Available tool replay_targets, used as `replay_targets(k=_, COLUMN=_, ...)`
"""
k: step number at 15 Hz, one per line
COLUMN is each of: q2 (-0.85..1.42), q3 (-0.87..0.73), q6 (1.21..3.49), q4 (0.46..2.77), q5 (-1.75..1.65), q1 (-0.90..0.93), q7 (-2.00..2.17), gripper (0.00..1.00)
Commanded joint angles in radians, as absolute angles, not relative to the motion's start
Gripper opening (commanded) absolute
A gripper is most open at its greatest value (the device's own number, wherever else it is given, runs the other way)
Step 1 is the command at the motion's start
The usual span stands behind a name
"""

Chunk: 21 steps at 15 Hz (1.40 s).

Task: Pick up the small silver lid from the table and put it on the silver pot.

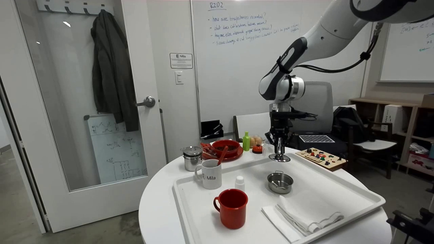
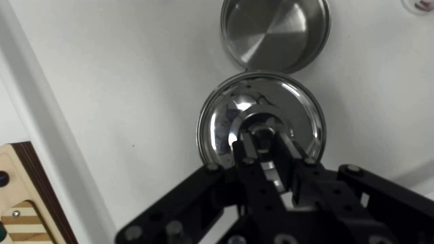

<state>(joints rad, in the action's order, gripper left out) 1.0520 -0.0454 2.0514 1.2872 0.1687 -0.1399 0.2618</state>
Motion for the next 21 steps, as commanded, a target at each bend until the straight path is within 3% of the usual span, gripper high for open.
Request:
replay_targets(k=1, q2=0.942, q3=-0.032, q6=2.011, q4=1.418, q5=0.155, q1=-0.108, q7=0.182, gripper=0.05)
replay_targets(k=11, q2=0.823, q3=-0.01, q6=2.062, q4=1.637, q5=0.186, q1=-0.067, q7=0.141, gripper=0.05)
replay_targets(k=21, q2=0.813, q3=-0.007, q6=2.258, q4=1.762, q5=0.203, q1=-0.002, q7=0.244, gripper=0.05)
